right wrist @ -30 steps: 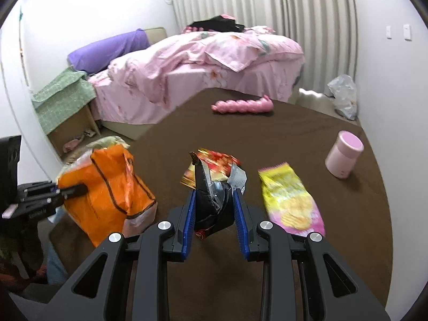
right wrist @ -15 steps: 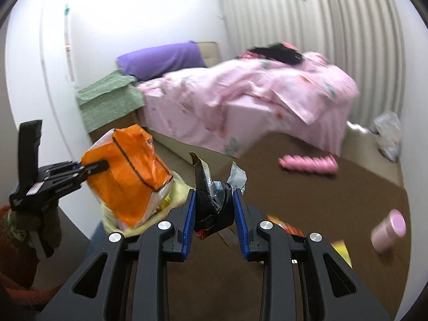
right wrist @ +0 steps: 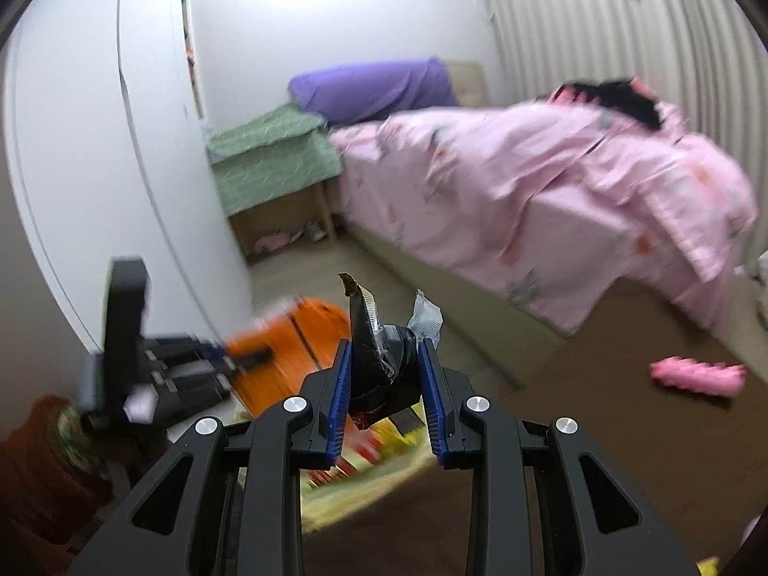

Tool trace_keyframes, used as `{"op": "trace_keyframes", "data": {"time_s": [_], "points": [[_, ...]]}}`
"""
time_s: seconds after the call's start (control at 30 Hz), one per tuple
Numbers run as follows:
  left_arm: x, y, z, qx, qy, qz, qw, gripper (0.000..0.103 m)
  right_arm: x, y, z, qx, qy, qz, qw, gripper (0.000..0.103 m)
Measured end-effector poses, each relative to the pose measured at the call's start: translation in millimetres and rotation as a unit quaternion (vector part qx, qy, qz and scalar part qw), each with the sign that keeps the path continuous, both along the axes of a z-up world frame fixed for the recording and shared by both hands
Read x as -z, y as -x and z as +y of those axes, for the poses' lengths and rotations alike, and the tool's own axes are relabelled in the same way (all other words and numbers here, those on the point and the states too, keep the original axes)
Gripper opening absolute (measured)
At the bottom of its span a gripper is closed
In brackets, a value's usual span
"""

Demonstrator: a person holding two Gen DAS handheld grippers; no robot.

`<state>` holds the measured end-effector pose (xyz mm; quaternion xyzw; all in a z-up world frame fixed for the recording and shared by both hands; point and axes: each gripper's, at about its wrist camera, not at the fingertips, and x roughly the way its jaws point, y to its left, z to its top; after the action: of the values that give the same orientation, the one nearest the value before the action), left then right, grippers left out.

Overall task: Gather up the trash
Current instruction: 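Carry the orange bag and black wrapper over the yellow trash bin with both grippers, then open both grippers to drop the orange bag and black wrapper into the bin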

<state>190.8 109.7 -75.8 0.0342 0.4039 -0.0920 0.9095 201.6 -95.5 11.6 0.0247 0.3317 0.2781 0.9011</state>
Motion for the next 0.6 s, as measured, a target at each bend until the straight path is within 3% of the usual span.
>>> {"op": "trace_keyframes", "data": {"time_s": [0.1,0.23,0.43,0.6], "points": [[27,0,-2,0.020,0.015,0.045,0.9987,0.014,31,-23,25,-0.028,0.011,0.062,0.998,0.027],[49,4,-5,0.044,0.019,0.073,0.9962,0.013,77,-51,56,-0.045,0.069,0.132,0.988,0.027],[52,5,1,0.045,0.045,0.077,0.9950,0.013,114,-53,84,-0.080,0.178,0.164,0.967,0.027],[52,5,7,0.033,0.063,0.070,0.9951,0.013,115,-47,82,-0.090,0.179,0.173,0.964,0.027]]}}
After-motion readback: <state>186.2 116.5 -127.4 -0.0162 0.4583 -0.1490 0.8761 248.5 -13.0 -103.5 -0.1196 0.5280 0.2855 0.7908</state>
